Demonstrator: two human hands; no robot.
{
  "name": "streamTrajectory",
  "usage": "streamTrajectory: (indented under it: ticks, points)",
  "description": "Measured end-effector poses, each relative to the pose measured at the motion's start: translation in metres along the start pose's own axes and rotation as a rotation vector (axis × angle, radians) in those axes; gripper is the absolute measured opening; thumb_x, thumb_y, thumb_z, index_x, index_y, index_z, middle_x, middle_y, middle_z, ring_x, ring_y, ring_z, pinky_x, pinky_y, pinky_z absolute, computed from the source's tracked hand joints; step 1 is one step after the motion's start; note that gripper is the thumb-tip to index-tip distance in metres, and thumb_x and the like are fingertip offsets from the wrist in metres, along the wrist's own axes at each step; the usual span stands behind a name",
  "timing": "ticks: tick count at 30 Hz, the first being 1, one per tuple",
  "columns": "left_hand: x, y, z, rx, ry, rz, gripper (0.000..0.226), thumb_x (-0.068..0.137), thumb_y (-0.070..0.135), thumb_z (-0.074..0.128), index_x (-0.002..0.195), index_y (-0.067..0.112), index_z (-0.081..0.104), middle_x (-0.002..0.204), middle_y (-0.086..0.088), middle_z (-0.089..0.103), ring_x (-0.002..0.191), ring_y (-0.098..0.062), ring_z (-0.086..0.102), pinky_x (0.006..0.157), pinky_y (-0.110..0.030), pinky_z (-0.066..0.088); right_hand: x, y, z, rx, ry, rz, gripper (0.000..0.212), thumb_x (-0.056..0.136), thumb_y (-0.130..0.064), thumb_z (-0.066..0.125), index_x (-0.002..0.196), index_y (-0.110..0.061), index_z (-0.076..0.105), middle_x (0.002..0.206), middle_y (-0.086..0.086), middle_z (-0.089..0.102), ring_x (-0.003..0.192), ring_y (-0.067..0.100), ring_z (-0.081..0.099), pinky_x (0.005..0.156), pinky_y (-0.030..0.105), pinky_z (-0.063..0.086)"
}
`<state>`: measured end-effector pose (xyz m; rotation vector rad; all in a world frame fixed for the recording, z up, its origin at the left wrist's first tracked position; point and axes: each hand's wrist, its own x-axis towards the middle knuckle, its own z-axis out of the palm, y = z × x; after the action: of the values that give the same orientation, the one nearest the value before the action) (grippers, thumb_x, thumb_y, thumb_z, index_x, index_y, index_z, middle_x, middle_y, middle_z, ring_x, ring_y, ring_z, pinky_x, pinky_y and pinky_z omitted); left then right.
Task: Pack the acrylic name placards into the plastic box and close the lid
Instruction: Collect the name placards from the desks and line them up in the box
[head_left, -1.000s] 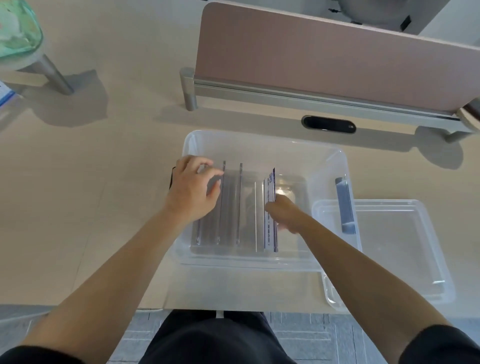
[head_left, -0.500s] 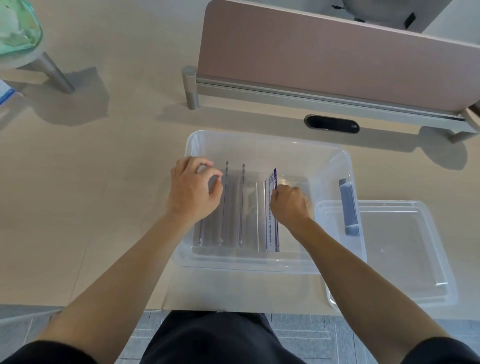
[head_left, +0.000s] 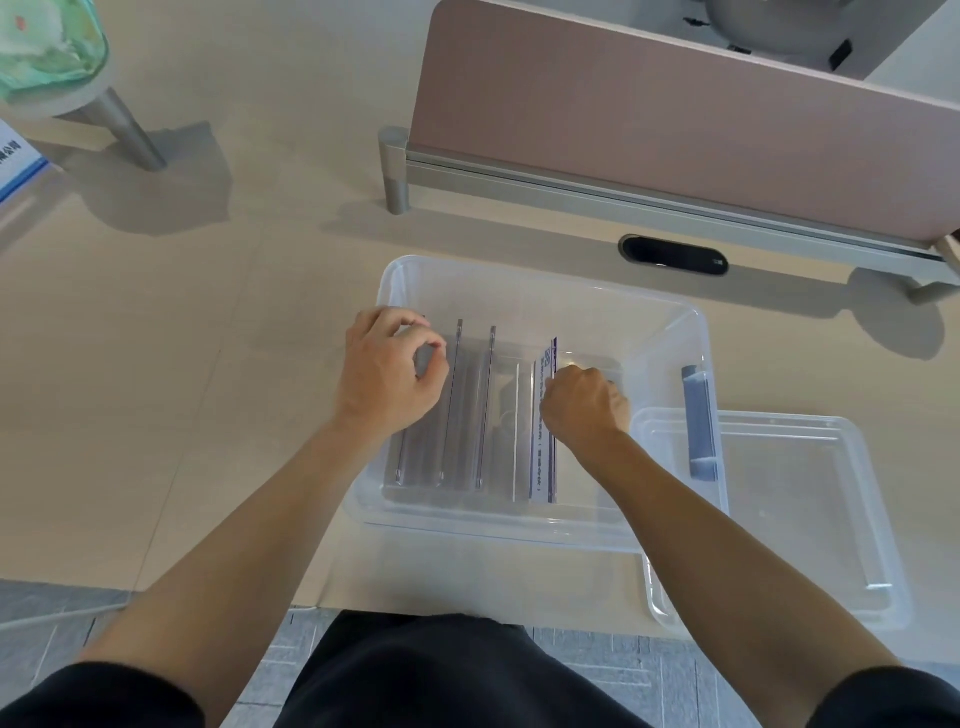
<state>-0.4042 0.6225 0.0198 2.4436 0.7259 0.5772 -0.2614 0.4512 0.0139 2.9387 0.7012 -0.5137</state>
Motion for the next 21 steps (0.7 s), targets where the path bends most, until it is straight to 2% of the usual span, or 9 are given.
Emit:
streamTrajectory:
  ticks: [4,7,11,13,15,17,19,21]
  points:
    - [0.000,0.001,0.000,-0.013,-0.010,-0.011,0.012,0.081,0.024,0.061,0.077,0.021,0.073,0.094,0.003,0.063,0.097,-0.028,0.058,0.091,-0.040,0.041,-0.001,-0.004,0.002,-0.010,-0.001,-0.006,0.022,0.098,-0.018,0.048,0.098,-0.011,0.069,0.091,0.008,0.069,0.089,0.029,0.068,0.069,0.032,0.055]
    - [0.000,0.003,0.000,-0.014,-0.010,-0.019,0.014,0.081,0.026,0.060,0.077,0.020,0.073,0.092,0.003,0.064,0.098,-0.027,0.056,0.092,-0.039,0.041,0.000,-0.002,-0.002,0.052,-0.028,0.018,0.022,0.099,-0.020,0.048,0.100,-0.007,0.067,0.098,0.012,0.068,0.096,0.034,0.067,0.071,0.034,0.051]
    - [-0.001,0.002,0.000,-0.013,0.013,-0.024,0.012,0.081,0.023,0.062,0.077,0.019,0.073,0.092,0.002,0.063,0.099,-0.027,0.055,0.094,-0.031,0.037,0.000,0.006,-0.006,0.098,-0.059,0.019,0.040,0.103,-0.037,0.044,0.115,-0.002,0.059,0.108,0.019,0.065,0.105,0.037,0.064,0.075,0.038,0.050]
    - [-0.001,0.003,-0.001,-0.019,0.031,-0.041,0.010,0.081,0.021,0.063,0.080,0.018,0.072,0.098,-0.002,0.061,0.101,-0.029,0.052,0.094,-0.032,0.039,0.005,0.012,-0.004,0.231,-0.117,0.010,0.044,0.102,-0.038,0.043,0.128,-0.003,0.052,0.116,0.022,0.064,0.109,0.040,0.062,0.084,0.040,0.052]
    - [-0.001,0.004,-0.002,0.004,0.042,-0.073,0.013,0.081,0.022,0.063,0.089,0.016,0.072,0.109,-0.009,0.058,0.106,-0.033,0.048,0.095,-0.033,0.038,0.012,0.014,-0.002,0.435,-0.227,0.008,0.045,0.099,-0.036,0.045,0.138,-0.013,0.050,0.125,0.018,0.063,0.107,0.037,0.065,0.092,0.043,0.054]
    - [0.000,0.004,-0.005,0.062,0.008,-0.122,0.028,0.082,0.026,0.060,0.106,0.013,0.067,0.121,-0.018,0.053,0.113,-0.038,0.045,0.099,-0.036,0.033,0.020,0.017,0.002,0.581,-0.286,0.033,0.051,0.093,-0.038,0.048,0.141,-0.022,0.049,0.130,0.010,0.062,0.097,0.032,0.071,0.090,0.046,0.057]
    - [-0.002,0.000,-0.008,0.096,-0.090,-0.222,0.047,0.082,0.034,0.056,0.124,0.013,0.058,0.130,-0.020,0.048,0.119,-0.040,0.040,0.103,-0.040,0.030,0.025,0.018,0.007,0.660,-0.301,0.046,0.052,0.090,-0.035,0.049,0.141,-0.025,0.049,0.122,0.007,0.065,0.080,0.027,0.075,0.086,0.045,0.059]
    - [-0.007,-0.003,-0.009,0.114,-0.161,-0.280,0.064,0.080,0.046,0.046,0.137,0.015,0.046,0.130,-0.016,0.048,0.121,-0.038,0.040,0.103,-0.039,0.029,0.025,0.018,0.008,0.697,-0.331,0.058,0.053,0.088,-0.031,0.048,0.141,-0.026,0.050,0.108,0.007,0.070,0.068,0.024,0.076,0.084,0.043,0.060]
